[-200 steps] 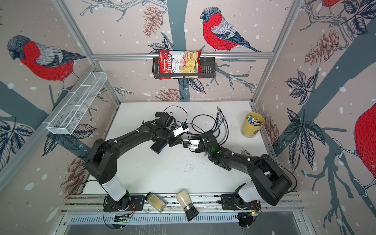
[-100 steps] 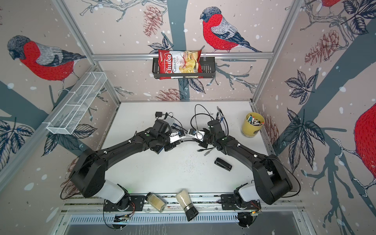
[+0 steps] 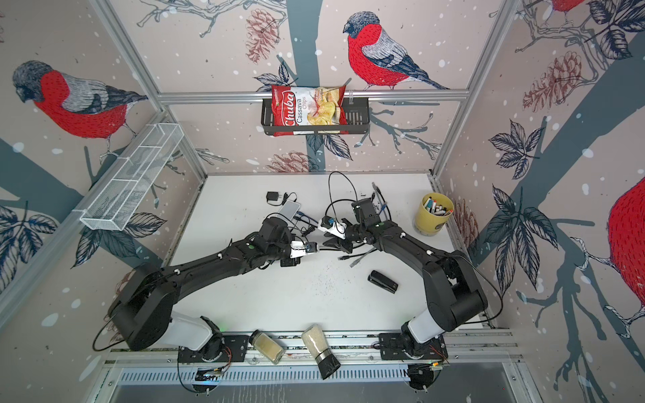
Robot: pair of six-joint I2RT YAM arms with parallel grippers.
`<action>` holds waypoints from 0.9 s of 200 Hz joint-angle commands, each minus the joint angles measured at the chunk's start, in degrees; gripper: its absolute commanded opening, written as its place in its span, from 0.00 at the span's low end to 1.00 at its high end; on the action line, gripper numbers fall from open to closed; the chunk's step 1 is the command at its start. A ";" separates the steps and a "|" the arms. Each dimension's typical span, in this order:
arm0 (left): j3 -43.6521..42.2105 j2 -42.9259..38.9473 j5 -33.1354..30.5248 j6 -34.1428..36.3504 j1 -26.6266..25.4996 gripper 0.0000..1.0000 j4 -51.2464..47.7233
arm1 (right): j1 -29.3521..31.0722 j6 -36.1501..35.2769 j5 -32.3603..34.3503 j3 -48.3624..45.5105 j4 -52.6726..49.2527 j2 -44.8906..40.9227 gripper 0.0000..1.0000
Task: Insert the plug into the switch port
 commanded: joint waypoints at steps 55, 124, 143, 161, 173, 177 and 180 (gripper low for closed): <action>-2.05 -0.85 -4.25 5.99 -2.17 0.00 7.72 | 1.99 -6.13 -6.76 5.68 -9.66 6.25 0.35; -3.77 -1.45 -6.27 7.87 -2.39 0.00 10.68 | 2.81 -6.32 -7.32 8.34 -12.13 9.40 0.28; -4.47 -1.83 -6.56 8.10 -2.46 0.00 11.83 | 2.86 -6.89 -7.64 9.22 -12.97 9.97 0.26; -4.94 -2.12 -6.74 7.44 -2.48 0.00 13.50 | 3.08 -7.04 -7.55 9.83 -13.33 10.47 0.22; -4.99 -2.18 -6.68 6.79 -2.48 0.00 14.69 | 3.31 -6.80 -7.10 9.87 -13.07 10.67 0.19; -5.02 -2.13 -6.57 6.59 -2.48 0.00 14.84 | 3.46 -6.71 -6.89 9.91 -13.02 10.74 0.17; -5.04 -2.12 -6.60 6.49 -2.48 0.00 14.99 | 3.53 -6.73 -6.78 9.87 -12.98 10.80 0.17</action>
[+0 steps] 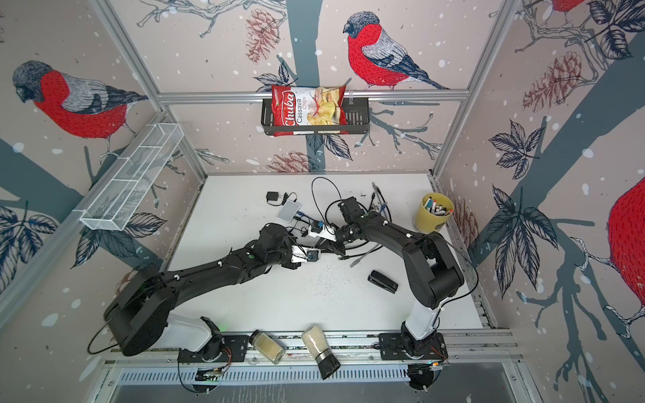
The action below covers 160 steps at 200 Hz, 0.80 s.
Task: Insert the plug into the switch port
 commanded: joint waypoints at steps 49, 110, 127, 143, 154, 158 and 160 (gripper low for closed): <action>0.63 0.27 -2.67 -7.48 -0.08 0.08 5.90 | 1.12 0.23 2.72 -4.64 6.82 -2.71 0.03; 0.83 -1.45 0.42 -13.94 1.01 0.30 1.45 | 2.05 0.44 12.98 -17.79 26.52 -12.52 0.02; 0.77 -2.16 3.33 -15.58 2.00 0.30 0.87 | 2.51 -1.22 15.55 -21.71 31.36 -15.28 0.02; 1.19 -2.56 6.45 -17.33 3.18 0.30 0.04 | 2.75 -2.12 17.06 -25.01 35.75 -17.38 0.02; 2.14 -2.37 8.96 -18.60 4.08 0.30 -1.32 | 2.95 -2.27 18.15 -26.67 38.26 -18.60 0.02; 2.43 -2.32 9.63 -19.43 4.34 0.30 -1.61 | 3.03 -2.45 18.32 -27.13 38.83 -18.91 0.02; 2.61 -2.31 9.91 -19.90 4.50 0.30 -1.71 | 3.04 -2.49 18.47 -27.37 39.13 -19.13 0.02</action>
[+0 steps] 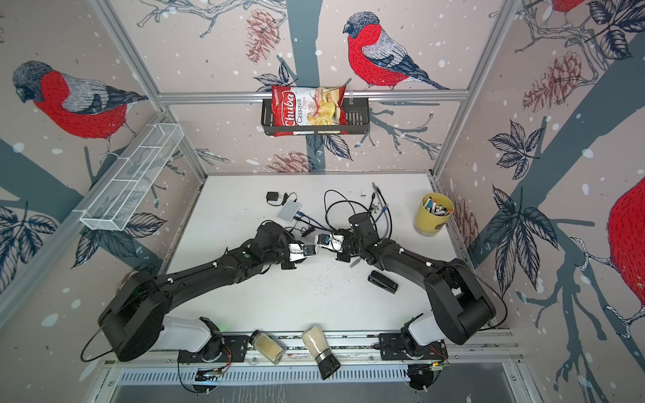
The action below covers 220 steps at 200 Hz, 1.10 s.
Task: Insert the plug into the switch port
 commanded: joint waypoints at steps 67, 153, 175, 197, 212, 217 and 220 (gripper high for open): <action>11.99 4.45 12.89 -19.80 6.58 0.26 -6.29 | 3.86 -7.59 8.12 -6.12 10.89 -4.13 0.02; 19.82 10.09 20.75 -17.52 7.54 0.26 -23.12 | 5.18 -8.93 14.01 -8.19 16.10 -4.89 0.02; 20.66 10.91 23.47 -16.94 7.61 0.26 -24.32 | 5.38 -9.33 14.77 -8.46 16.39 -4.97 0.02; 21.65 12.17 24.91 -17.57 7.61 0.26 -24.30 | 5.45 -9.53 14.69 -8.72 16.76 -5.22 0.02; 22.45 13.20 25.13 -18.08 7.69 0.26 -24.46 | 5.47 -9.47 14.60 -9.05 17.37 -5.49 0.02; 22.72 13.55 25.05 -18.04 7.69 0.26 -24.44 | 5.54 -9.51 14.52 -9.07 17.46 -5.61 0.02; 22.94 13.76 24.84 -18.12 7.69 0.26 -24.50 | 5.52 -9.45 14.44 -9.07 17.50 -5.59 0.02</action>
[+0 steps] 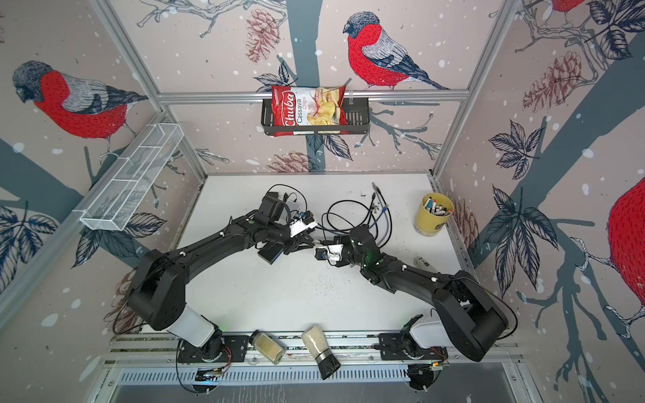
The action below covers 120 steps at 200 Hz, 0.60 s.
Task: Insert the plug into the switch port
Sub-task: 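Hold the plug head in the left gripper and cable in the right, centered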
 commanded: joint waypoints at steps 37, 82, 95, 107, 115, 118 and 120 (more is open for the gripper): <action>2.27 2.54 2.29 -1.65 0.42 0.26 -0.59 | 0.33 -0.26 -0.21 -0.13 3.17 -0.78 0.02; 2.18 2.40 3.12 -2.22 0.47 0.24 0.78 | 0.59 -0.46 -0.30 0.05 3.29 -0.80 0.02; 2.26 2.43 3.44 -2.23 0.43 0.21 0.88 | 0.58 -0.36 -0.17 0.05 3.30 -0.75 0.02; 2.28 2.45 3.58 -2.14 0.42 0.15 0.78 | 0.68 -0.42 0.06 -0.04 3.47 -0.81 0.03; 2.22 2.49 3.57 -2.05 0.48 0.12 0.82 | 0.68 -0.31 0.11 -0.04 3.56 -0.88 0.03; 2.25 2.50 3.57 -2.05 0.45 0.11 0.91 | 0.73 -0.31 0.08 -0.04 3.63 -0.90 0.02; 2.27 2.53 3.57 -2.05 0.45 0.11 0.94 | 0.76 -0.30 0.22 -0.08 3.71 -0.90 0.03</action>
